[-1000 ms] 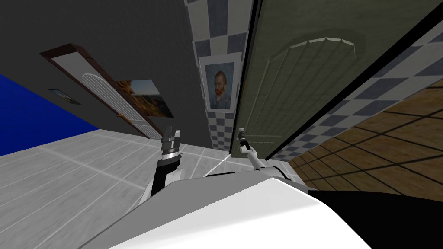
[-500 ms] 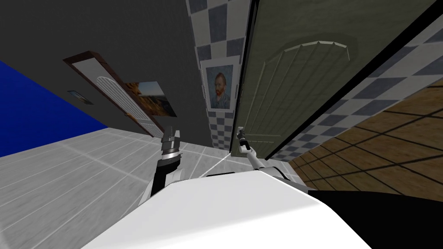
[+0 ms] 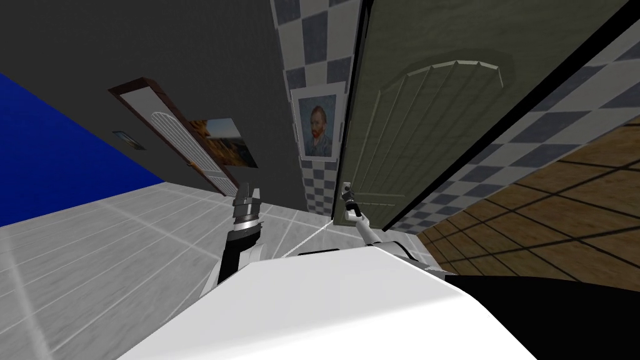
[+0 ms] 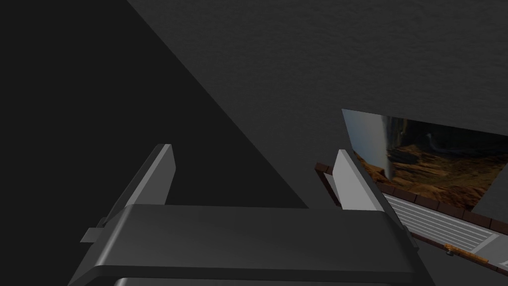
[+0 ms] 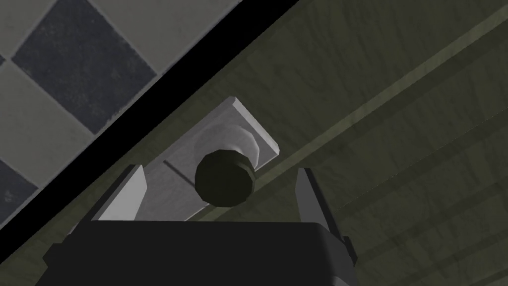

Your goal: Pull the door open

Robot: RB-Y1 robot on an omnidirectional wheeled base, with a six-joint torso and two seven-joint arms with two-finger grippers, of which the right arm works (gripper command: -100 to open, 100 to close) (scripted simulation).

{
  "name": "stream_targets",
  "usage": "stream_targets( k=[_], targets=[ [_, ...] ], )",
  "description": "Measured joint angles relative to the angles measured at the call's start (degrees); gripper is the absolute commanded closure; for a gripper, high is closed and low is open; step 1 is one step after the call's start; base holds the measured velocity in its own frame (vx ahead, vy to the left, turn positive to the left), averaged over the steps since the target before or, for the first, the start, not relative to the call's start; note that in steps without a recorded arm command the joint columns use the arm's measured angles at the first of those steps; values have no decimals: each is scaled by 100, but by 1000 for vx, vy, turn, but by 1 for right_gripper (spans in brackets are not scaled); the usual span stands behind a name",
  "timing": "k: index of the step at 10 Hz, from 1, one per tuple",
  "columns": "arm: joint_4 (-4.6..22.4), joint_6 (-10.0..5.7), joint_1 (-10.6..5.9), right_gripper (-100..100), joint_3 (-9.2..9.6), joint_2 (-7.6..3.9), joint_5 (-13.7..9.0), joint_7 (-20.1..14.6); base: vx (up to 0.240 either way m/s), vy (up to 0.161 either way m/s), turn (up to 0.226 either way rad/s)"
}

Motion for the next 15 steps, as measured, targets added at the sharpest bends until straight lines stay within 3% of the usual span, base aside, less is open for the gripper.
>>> stream_targets(
  k=[15],
  targets=[
    [-126,149,0,-100,-69,327,-1371,-2146,-62,-34,47]
  ],
)
